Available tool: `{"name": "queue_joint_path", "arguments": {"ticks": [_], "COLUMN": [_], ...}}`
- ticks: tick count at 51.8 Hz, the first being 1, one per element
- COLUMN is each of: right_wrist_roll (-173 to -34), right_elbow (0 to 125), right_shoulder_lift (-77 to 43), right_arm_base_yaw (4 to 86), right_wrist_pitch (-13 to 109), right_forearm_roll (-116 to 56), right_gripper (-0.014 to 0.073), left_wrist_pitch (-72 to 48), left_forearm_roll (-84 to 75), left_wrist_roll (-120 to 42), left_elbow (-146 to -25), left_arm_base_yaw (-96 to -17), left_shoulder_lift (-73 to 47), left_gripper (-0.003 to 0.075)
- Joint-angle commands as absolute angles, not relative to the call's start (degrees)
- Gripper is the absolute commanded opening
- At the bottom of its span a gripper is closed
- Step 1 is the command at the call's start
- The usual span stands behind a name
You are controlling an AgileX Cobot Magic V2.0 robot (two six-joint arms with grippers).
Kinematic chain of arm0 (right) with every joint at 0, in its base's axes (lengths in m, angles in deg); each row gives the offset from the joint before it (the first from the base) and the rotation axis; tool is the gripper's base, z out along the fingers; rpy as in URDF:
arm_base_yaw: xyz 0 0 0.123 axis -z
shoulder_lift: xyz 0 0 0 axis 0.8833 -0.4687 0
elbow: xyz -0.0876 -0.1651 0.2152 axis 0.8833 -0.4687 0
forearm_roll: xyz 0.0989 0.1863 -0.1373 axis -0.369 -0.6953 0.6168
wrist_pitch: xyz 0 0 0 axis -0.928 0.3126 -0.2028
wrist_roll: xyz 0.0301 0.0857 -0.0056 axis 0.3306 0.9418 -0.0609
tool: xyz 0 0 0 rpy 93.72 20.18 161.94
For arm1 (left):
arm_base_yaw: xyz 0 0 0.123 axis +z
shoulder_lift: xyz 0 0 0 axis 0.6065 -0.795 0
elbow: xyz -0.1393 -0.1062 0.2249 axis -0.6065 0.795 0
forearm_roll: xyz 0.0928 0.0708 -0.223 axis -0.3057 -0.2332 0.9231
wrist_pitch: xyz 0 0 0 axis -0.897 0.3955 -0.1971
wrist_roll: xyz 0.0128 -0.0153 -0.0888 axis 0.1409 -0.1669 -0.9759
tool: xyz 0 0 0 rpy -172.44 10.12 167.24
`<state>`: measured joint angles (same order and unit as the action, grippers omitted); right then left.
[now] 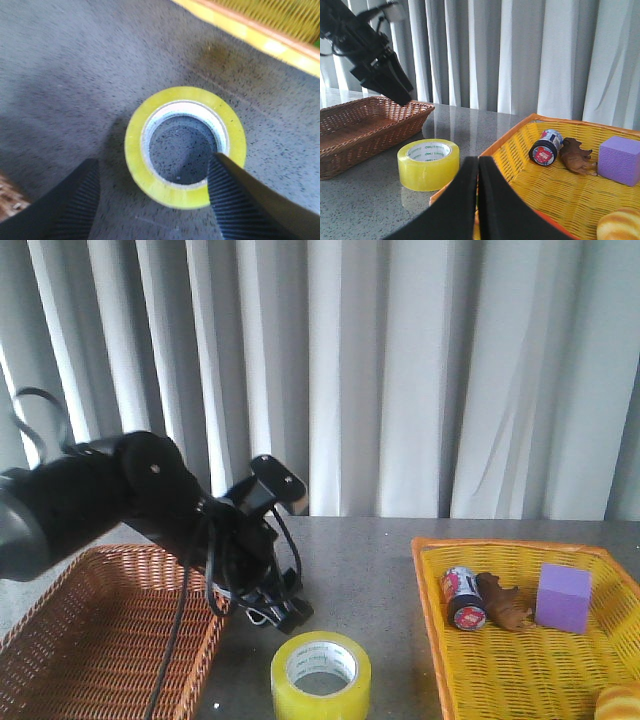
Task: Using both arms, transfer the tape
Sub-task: 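Reach the left gripper down and grasp the tape roll rim, then lift the tape roll with the left gripper into the brown basket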
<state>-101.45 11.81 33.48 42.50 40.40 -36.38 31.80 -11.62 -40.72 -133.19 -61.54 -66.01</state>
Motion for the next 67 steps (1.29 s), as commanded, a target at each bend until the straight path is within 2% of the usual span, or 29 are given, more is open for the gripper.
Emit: {"name": "queue_joint_path", "arguments": {"ticks": [1,17,40,44,49,60,67], "right_wrist_roll": [-101.47,-101.47,-101.47,-101.47,-101.47,-101.47,-101.47], "right_elbow": [13.40,13.40,13.40,13.40,13.40,13.40,13.40], "right_shoulder_lift": [33.08,33.08,33.08,33.08,33.08,33.08,33.08], "right_arm_base_yaw": [42.70,42.70,42.70,42.70,42.70,42.70,42.70], "right_wrist_pitch": [36.44,36.51,36.51,36.51,36.51,36.51,36.51], "right_forearm_roll": [-36.61,-36.74,-36.74,-36.74,-36.74,-36.74,-36.74], "right_gripper": [-0.0005,-0.0005,-0.0005,-0.0005,-0.0005,-0.0005,-0.0005], "left_wrist_pitch": [28.09,27.44,26.48,26.29,26.06,25.51,23.89], "left_forearm_roll": [-12.05,-15.10,-20.10,-20.10,-19.61,-19.67,-19.67], "left_wrist_roll": [-41.17,-42.68,-45.75,-45.81,-45.81,-46.13,-48.44], "left_elbow": [-136.95,-142.45,-142.58,-142.58,-142.58,-142.58,-142.63], "left_arm_base_yaw": [-62.94,-63.25,-63.25,-63.25,-63.25,-63.25,-63.13], "left_shoulder_lift": [-66.84,-74.71,-80.60,-80.60,-80.46,-79.43,-76.88], "left_gripper": [0.0461,0.0461,0.0453,0.0419,0.0316,-0.0011,-0.0008]}}
